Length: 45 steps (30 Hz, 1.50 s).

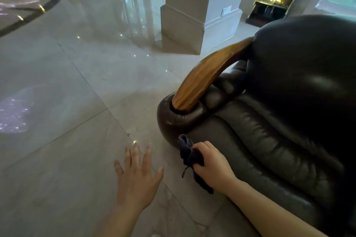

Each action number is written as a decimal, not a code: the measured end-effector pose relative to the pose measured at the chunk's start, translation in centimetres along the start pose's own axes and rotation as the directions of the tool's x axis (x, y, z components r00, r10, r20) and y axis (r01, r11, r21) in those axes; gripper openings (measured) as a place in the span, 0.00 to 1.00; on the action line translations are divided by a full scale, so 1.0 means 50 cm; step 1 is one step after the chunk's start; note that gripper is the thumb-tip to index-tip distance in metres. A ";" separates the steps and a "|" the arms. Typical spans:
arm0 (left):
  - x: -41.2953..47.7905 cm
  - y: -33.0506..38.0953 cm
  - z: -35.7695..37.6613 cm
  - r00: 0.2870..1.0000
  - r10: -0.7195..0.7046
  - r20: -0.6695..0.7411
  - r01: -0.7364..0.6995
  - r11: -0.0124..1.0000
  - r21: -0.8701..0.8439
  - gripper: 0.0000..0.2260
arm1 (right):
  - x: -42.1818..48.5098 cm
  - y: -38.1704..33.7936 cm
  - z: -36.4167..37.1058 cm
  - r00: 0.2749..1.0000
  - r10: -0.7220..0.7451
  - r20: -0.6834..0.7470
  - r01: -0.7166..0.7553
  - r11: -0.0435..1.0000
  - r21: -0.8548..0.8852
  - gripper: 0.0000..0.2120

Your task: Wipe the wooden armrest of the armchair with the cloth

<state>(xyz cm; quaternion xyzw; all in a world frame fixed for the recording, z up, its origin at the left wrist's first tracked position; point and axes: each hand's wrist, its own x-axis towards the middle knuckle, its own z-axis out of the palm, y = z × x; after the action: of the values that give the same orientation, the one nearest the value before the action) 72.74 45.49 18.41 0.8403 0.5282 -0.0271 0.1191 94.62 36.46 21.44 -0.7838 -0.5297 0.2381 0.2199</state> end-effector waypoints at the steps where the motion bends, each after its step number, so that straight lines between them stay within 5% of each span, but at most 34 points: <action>1: 0.025 -0.001 0.001 1.000 0.013 0.013 -0.013 1.000 -0.001 0.36 | 0.022 -0.004 0.001 1.000 0.009 -0.006 -0.009 1.000 -0.002 0.17; 18: 0.364 0.040 0.120 0.980 0.021 0.198 -0.019 1.000 -0.012 0.34 | 0.347 0.130 0.074 0.993 0.114 0.038 -0.115 0.993 0.019 0.19; 26: 0.591 0.073 0.182 0.982 -0.031 0.188 0.029 1.000 0.010 0.35 | 0.633 0.171 0.173 0.992 -0.107 0.061 0.113 0.989 -0.100 0.18; 31: 0.689 0.063 0.224 0.985 0.049 0.167 -0.044 0.998 -0.033 0.34 | 0.676 0.232 0.223 0.901 -0.373 0.221 0.429 0.845 -0.321 0.20; 35: 0.758 0.069 0.234 0.978 0.151 0.142 -0.142 0.987 -0.075 0.33 | 0.638 0.277 0.194 0.931 -0.351 0.098 0.364 0.895 -0.256 0.17; 38: 0.798 0.104 0.238 0.966 0.242 0.088 -0.230 0.964 -0.132 0.33 | 0.616 0.315 0.145 0.965 -0.200 -0.170 0.165 0.966 -0.201 0.17; 41: 0.855 0.164 0.246 0.935 0.356 0.002 -0.350 0.919 -0.179 0.33 | 0.651 0.339 0.089 0.916 -0.035 -0.400 -0.018 0.992 -0.128 0.21; 45: 0.907 0.220 0.277 0.922 0.386 -0.033 -0.377 0.876 -0.300 0.35 | 0.727 0.338 0.074 0.921 -0.143 -0.363 0.060 0.971 -0.230 0.18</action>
<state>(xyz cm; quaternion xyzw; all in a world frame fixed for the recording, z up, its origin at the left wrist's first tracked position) 103.65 77.72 -0.90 0.8994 0.3485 0.0657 0.2557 116.48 65.00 3.34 -0.8054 -0.5400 0.0125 0.2438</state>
